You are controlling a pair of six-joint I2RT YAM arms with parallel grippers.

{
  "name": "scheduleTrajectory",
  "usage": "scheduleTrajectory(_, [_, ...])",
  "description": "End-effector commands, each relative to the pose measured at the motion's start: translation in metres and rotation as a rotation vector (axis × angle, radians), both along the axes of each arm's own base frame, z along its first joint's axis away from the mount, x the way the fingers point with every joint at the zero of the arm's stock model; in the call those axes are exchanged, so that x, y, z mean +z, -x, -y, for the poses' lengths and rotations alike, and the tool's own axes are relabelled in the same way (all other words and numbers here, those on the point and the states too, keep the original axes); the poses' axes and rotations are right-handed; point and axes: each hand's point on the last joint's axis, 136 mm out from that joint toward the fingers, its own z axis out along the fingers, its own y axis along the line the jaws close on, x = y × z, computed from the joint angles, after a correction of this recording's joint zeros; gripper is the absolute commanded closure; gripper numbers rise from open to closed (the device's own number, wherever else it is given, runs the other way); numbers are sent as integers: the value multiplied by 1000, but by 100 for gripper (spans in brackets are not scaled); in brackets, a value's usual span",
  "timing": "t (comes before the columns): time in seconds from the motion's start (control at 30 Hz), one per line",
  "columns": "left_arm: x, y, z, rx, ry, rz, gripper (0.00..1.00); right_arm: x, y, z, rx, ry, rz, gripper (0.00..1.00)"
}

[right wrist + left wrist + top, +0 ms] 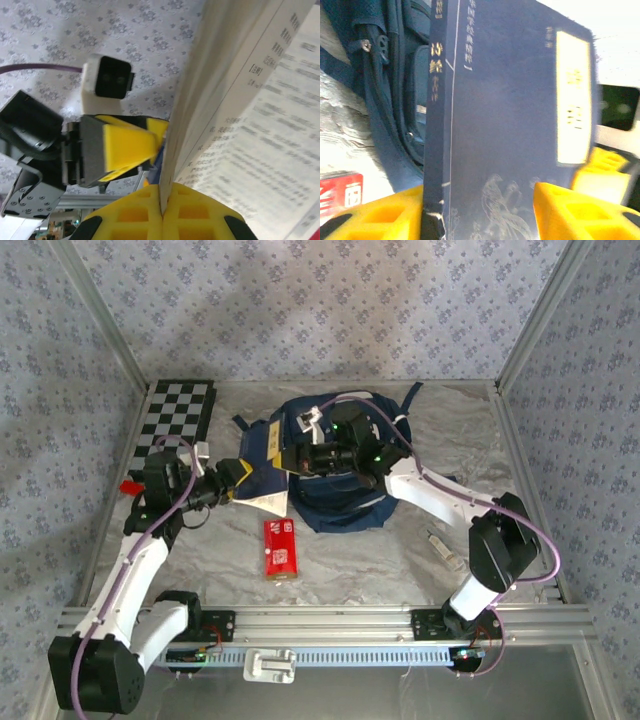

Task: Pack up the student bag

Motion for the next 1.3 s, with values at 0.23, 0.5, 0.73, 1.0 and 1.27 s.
scheduleTrajectory(0.23, [36,5,18,-55,40,125,84,-3,-1,9,1,-30,-7,100])
scheduleTrajectory(0.5, [54,2,20,-32,54,174,100,-21,8,29,-46,49,-13,71])
scheduleTrajectory(0.73, [69,0,31,-35,78,230,100,-38,19,66,-146,122,-59,27])
scheduleTrajectory(1.0, [77,-5,52,-48,105,274,100,-31,29,64,-137,-17,-112,3])
scheduleTrajectory(1.27, [82,-8,70,-75,120,285,100,3,27,43,-82,-192,-84,2])
